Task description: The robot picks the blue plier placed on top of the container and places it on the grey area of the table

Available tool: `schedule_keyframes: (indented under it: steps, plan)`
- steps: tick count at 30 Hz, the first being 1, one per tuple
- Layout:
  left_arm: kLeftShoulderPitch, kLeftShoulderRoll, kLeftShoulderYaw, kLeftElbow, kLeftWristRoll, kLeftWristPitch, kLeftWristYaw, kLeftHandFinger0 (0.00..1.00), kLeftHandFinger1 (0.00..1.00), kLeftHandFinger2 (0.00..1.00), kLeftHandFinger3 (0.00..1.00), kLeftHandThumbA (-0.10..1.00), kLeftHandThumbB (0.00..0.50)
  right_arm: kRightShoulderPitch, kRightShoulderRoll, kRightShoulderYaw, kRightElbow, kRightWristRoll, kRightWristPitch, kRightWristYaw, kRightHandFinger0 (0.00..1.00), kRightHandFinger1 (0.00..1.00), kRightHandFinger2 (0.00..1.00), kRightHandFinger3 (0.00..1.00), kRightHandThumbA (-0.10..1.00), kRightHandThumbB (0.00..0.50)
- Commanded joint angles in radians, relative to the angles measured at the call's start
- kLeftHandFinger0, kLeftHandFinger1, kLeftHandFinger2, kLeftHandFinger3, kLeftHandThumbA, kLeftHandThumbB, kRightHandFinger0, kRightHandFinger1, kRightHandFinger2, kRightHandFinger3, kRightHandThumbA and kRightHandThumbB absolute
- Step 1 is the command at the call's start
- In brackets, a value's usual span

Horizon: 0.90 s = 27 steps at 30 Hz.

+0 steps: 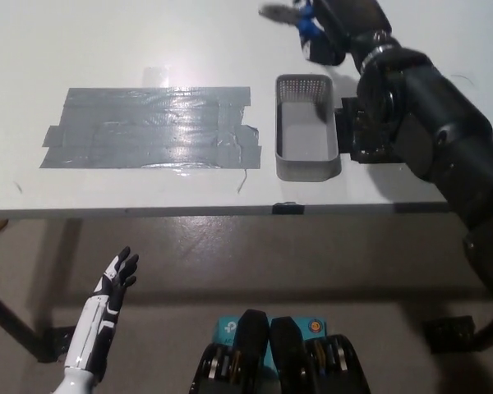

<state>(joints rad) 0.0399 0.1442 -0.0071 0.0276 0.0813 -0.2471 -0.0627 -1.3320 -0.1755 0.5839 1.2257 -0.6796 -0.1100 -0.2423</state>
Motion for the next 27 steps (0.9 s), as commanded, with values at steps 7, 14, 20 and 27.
schedule_keyframes:
  steps: [7,14,20,27]
  plan:
    - [0.005,0.015,-0.015,-0.012,-0.031,-0.016,-0.039,1.0,1.0,1.0,1.0,1.0,0.192,-0.101,0.046,-0.012,-0.028,-0.026,-0.04,-0.083,0.05,0.48,0.89,0.8,-0.1,0.219]
    - [0.02,-0.006,-0.023,-0.009,-0.03,-0.01,-0.033,1.0,1.0,1.0,1.0,1.0,0.191,-0.125,0.177,-0.008,0.049,-0.01,-0.003,-0.036,0.0,0.43,0.83,0.53,-0.1,0.228]
    - [0.019,-0.015,-0.03,0.0,-0.034,-0.019,-0.03,1.0,1.0,1.0,1.0,1.0,0.207,-0.135,0.284,0.001,0.134,-0.009,0.016,-0.023,0.01,0.39,0.8,0.63,-0.1,0.234]
    - [0.018,-0.014,-0.031,-0.004,-0.036,-0.021,-0.034,1.0,1.0,1.0,1.0,1.0,0.198,-0.133,0.354,0.019,0.172,-0.016,0.044,-0.015,0.02,0.27,0.61,0.44,-0.1,0.276]
